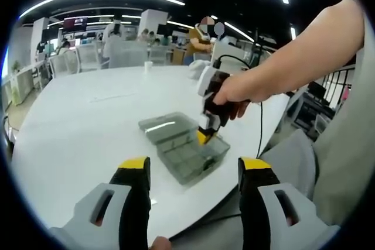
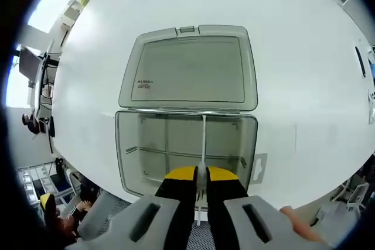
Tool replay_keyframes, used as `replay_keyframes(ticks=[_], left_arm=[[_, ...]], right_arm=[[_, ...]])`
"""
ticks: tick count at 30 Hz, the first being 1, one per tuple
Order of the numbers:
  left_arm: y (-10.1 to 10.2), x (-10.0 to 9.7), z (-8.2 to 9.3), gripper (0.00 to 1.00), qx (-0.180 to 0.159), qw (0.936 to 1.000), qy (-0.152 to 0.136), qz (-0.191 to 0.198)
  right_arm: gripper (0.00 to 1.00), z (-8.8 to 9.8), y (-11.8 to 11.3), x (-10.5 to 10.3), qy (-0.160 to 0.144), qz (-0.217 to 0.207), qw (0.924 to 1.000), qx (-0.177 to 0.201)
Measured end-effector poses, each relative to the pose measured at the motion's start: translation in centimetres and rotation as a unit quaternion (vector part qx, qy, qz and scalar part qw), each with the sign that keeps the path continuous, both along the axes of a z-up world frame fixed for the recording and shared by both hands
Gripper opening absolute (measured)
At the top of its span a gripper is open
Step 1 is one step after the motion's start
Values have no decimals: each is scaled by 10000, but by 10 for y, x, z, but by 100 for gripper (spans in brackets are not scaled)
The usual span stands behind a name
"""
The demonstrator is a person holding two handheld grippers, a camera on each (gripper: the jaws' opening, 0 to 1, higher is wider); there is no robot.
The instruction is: Insert the divider into the dual guide fixture by aligning both edges with the guide slots and pushing it downward to the bottom, including one-sided entry, uneven engagement, binding, and posture correction.
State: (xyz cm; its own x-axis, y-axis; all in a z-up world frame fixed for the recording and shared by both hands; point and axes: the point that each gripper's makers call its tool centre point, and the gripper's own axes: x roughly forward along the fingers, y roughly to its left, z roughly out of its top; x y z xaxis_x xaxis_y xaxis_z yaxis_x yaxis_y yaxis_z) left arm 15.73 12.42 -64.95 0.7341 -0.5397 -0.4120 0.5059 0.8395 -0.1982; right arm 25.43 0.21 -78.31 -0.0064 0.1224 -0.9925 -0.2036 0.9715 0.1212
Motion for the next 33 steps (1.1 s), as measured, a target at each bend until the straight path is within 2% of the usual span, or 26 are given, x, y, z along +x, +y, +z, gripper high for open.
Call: replay_keyframes(ticks=[33], left_arm=[[1, 2, -3, 59, 4, 10000, 20, 17]], right_arm=[[1, -13, -1, 2, -66, 193, 9998, -21]])
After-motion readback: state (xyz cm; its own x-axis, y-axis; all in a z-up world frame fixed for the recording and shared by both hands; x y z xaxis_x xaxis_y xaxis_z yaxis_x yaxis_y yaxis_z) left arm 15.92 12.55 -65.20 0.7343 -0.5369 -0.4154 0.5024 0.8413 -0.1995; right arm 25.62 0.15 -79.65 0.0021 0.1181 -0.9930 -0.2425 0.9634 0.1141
